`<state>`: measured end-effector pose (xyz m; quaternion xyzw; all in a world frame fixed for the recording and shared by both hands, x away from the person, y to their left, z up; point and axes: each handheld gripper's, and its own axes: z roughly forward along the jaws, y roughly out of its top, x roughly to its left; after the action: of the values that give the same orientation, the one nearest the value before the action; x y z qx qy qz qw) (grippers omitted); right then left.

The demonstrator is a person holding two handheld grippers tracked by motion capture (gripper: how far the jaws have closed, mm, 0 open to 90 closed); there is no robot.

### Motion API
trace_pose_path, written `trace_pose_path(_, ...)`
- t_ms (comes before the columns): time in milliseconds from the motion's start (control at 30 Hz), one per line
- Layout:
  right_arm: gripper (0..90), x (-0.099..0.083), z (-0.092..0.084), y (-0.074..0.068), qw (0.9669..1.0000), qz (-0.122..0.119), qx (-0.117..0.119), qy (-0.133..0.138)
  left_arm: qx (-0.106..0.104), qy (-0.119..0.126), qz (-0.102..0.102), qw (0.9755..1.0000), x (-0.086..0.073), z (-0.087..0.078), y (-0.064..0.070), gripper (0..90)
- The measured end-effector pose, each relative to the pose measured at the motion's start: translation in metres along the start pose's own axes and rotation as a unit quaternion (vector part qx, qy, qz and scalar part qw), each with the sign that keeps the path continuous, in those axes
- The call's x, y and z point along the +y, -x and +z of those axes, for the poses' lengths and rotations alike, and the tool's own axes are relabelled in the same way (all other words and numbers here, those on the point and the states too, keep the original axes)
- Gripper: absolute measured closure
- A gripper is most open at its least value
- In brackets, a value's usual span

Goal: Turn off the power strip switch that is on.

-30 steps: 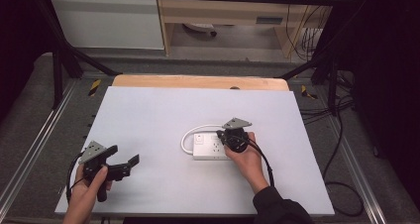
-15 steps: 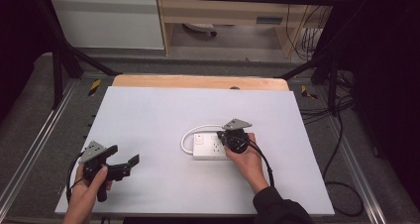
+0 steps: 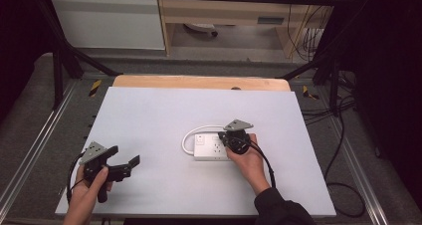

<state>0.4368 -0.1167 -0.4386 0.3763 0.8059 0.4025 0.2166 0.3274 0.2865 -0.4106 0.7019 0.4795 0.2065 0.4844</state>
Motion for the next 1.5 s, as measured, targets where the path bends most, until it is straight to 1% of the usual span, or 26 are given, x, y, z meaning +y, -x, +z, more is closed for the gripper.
trace_pose_path(800, 90.0, -0.0025, -0.0002, -0.0007, 1.0, 0.0, -0.002, 0.008, 0.003, -0.001, 0.002, 1.0, -0.0002, -0.0004, -0.0009, 6.2)
trace_pose_path(1500, 90.0, -0.0037, -0.0001, -0.0009, 0.9999, 0.005, -0.004, 0.012, 0.002, -0.004, 0.004, 1.0, -0.0004, -0.0001, -0.0005, 6.2)
